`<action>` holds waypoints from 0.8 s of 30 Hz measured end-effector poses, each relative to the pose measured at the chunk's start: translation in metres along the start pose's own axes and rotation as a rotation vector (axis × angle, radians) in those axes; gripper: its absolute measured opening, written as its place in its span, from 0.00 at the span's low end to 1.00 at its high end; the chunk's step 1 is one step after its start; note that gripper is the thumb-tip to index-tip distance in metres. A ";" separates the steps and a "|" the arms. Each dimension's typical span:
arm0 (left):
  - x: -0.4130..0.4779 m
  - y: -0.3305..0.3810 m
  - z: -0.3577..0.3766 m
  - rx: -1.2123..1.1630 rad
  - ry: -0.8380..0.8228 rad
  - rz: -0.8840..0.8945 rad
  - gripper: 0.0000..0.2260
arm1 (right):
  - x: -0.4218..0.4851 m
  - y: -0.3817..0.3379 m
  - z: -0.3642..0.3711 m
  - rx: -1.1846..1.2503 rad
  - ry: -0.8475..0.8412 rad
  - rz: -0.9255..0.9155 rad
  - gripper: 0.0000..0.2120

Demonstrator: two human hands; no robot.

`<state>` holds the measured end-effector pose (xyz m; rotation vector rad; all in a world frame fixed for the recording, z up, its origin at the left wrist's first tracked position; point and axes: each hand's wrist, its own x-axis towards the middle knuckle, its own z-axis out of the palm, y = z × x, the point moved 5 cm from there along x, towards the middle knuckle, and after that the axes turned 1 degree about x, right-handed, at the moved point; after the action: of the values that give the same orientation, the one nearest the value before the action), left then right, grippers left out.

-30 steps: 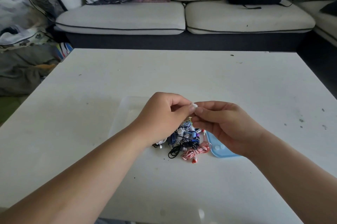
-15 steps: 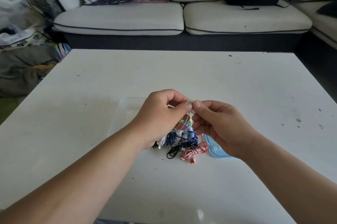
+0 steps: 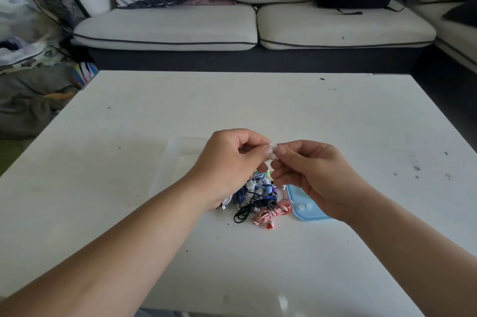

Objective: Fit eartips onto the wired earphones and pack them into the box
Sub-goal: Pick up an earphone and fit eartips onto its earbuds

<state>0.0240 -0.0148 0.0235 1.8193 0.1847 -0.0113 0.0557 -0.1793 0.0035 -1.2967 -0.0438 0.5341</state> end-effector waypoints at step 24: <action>-0.011 -0.002 0.060 0.035 -0.098 -0.085 0.02 | -0.019 0.050 -0.087 -1.145 0.218 0.112 0.08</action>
<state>0.0186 -0.0731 0.0071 1.8404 0.1928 -0.1641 0.0495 -0.2566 -0.0621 -2.4814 -0.1044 0.4584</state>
